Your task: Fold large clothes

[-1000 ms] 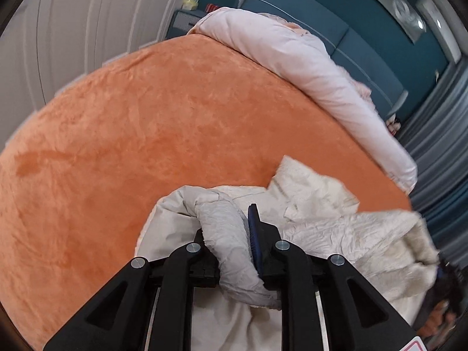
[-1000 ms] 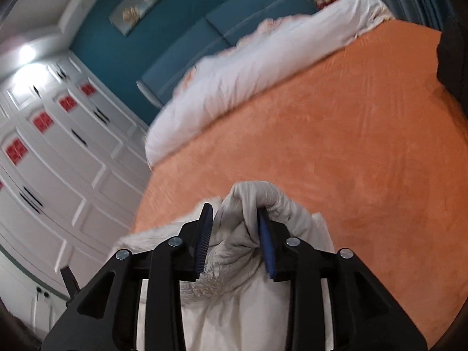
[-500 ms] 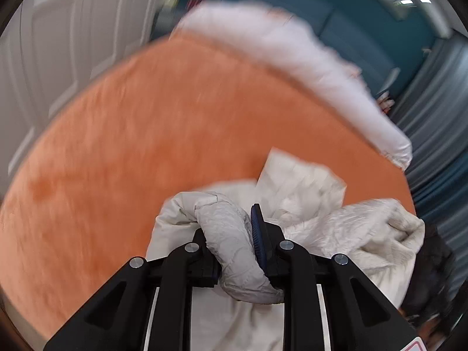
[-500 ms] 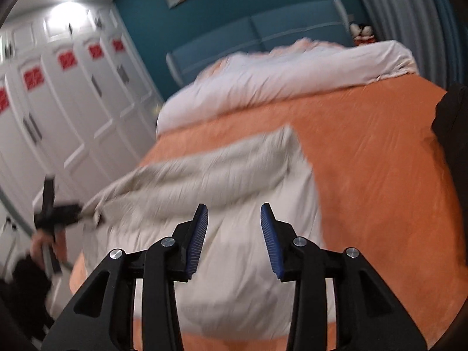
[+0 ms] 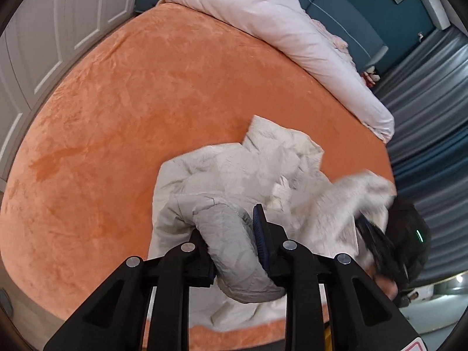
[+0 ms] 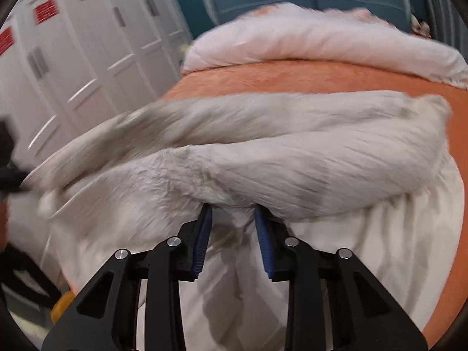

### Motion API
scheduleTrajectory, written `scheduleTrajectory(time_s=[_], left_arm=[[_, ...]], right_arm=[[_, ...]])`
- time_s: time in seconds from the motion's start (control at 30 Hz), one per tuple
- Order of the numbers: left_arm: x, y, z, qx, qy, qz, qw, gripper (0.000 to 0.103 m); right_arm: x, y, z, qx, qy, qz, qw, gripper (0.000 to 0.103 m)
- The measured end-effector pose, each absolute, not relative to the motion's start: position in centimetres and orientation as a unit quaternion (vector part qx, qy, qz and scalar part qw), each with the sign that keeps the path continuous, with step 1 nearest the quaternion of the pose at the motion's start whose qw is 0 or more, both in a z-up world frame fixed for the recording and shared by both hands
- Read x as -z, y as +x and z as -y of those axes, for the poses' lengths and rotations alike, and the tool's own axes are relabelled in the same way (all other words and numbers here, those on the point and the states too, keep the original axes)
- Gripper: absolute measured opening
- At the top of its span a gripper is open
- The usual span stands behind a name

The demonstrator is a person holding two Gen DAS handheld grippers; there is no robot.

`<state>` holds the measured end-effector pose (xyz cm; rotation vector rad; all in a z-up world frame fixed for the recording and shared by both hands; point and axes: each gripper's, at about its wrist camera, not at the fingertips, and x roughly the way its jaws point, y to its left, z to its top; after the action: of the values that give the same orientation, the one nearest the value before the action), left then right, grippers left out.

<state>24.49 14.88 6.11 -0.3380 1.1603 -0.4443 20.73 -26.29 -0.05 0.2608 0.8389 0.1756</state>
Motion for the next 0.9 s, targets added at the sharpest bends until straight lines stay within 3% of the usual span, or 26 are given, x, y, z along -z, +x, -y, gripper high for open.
scheduleTrajectory(time_s=[0.07,0.17,0.23,0.37,0.53,0.7,0.8,0.9], left_arm=[[-7.2,23.7,-15.8,0.236,-0.168,-0.539,0.791,0.026],[-11.2,21.6,-18.1,0.226,-0.154,-0.485,0.831,0.030],[-14.6,19.9,-20.1,0.198,-0.120,-0.426,0.875,0.063],[-17.1,17.5,-19.7,0.159,-0.036,-0.361,0.918,0.065],[-12.7,17.0,-11.5,0.259,-0.042,-0.351,0.899,0.065],[-3.3,17.4,0.2,0.286,0.062,-0.390,0.873,0.066],[1.4,17.8,2.1,0.254,0.104,-0.403,0.873,0.066],[2.5,20.4,0.8,0.233,0.058,-0.406,0.882,0.068]], right_arm=[[1.5,22.6,27.9,-0.061,0.152,-0.424,0.891,0.016],[3.8,23.6,28.2,-0.030,0.132,-0.448,0.883,0.016],[4.8,23.7,28.3,-0.024,0.132,-0.452,0.882,0.016],[3.3,22.5,29.0,-0.011,0.169,-0.419,0.892,0.017],[-1.0,18.5,27.5,-0.062,0.177,-0.354,0.916,0.019],[-0.4,16.8,22.2,-0.097,0.041,-0.369,0.923,0.019],[2.3,17.4,21.8,-0.075,-0.019,-0.394,0.916,0.018],[3.0,19.3,23.3,-0.052,-0.032,-0.394,0.917,0.016]])
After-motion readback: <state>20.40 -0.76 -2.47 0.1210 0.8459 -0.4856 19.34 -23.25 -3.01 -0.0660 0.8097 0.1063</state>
